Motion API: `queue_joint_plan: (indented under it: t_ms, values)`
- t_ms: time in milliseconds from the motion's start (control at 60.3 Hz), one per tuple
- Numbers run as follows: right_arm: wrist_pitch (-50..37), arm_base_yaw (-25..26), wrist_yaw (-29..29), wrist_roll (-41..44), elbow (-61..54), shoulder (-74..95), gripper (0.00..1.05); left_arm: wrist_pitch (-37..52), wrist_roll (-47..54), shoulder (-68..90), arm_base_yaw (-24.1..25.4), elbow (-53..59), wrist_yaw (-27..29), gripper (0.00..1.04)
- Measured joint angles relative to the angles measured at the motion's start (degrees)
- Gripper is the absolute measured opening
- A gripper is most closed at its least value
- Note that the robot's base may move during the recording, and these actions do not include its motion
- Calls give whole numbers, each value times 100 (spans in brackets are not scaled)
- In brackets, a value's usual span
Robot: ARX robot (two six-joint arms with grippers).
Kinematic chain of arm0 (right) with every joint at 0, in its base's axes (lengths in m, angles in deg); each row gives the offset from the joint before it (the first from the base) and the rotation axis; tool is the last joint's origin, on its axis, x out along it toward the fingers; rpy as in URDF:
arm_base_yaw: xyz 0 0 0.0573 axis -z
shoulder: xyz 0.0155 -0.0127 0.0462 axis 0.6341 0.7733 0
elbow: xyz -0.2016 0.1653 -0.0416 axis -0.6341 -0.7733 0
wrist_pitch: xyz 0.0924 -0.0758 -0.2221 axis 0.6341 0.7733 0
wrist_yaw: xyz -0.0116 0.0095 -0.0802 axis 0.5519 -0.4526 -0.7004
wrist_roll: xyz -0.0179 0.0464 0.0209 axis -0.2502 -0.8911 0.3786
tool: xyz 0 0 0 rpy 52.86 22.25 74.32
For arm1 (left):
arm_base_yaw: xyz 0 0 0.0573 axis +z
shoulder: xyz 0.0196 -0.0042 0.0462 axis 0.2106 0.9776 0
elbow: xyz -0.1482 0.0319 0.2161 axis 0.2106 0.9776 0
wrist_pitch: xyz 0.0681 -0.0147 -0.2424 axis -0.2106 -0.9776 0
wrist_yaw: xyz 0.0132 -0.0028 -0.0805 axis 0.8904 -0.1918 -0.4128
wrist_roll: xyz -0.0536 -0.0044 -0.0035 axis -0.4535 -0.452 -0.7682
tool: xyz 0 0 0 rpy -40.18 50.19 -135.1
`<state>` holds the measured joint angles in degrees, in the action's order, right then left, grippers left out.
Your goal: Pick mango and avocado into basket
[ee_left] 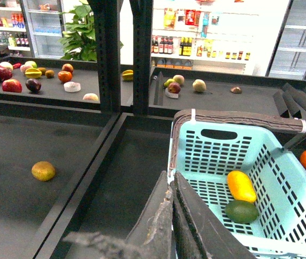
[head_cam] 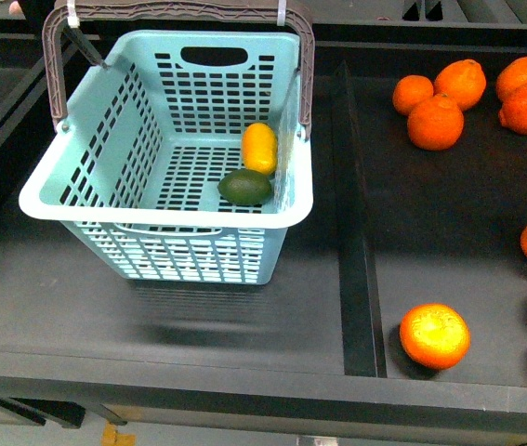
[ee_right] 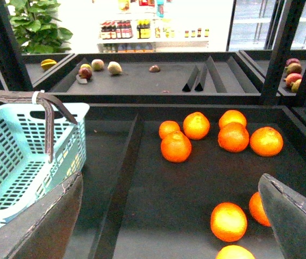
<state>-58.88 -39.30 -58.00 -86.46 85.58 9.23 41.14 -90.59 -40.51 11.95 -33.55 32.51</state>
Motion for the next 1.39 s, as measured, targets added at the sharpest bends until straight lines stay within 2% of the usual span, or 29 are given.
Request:
queue_joint_plan:
  t_ms: [265,365,696,1144,1393]
  values:
    - [0,0,2,-2,0,0,96,-468,0,-466,0,-2,0,2]
    - [0,0,0,0,0,0,96,-1375,0,-1252,0,-2,2,2]
    - [0,0,0,0,0,0,96,-1440,-4,-1408,0,-2,2,3]
    - [0,0,2,-2,0,0,96,-1440,4,-1408,0,-2,2,98]
    - [0,0,0,0,0,0,96,-1440,9,-1408,0,-2,2,96]
